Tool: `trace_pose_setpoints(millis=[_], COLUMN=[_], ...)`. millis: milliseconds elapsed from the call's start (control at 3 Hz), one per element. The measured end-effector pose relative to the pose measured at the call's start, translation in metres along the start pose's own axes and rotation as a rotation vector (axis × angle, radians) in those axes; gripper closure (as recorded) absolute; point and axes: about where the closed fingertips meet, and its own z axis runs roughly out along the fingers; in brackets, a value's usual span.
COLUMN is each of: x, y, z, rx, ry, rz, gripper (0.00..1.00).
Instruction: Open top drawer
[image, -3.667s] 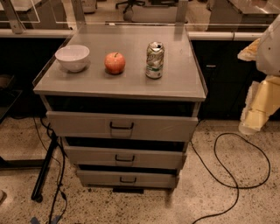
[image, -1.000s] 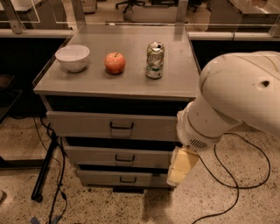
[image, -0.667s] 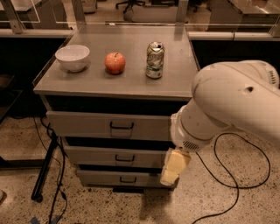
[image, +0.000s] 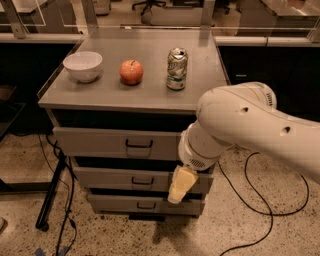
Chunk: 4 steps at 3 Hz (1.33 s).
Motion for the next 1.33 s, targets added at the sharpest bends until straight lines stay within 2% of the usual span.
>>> trace_pose_setpoints(millis=[667, 1000, 1333], x=[-0.016, -0.019, -0.020], y=[-0.035, -0.046, -0.048], z=[0.034, 0.055, 0.060], rx=[0.056, 0.048, 0.044], ry=[0.033, 0.062, 0.068], rz=[0.012, 0.041, 0.049], gripper=[0.00, 0.00, 0.00])
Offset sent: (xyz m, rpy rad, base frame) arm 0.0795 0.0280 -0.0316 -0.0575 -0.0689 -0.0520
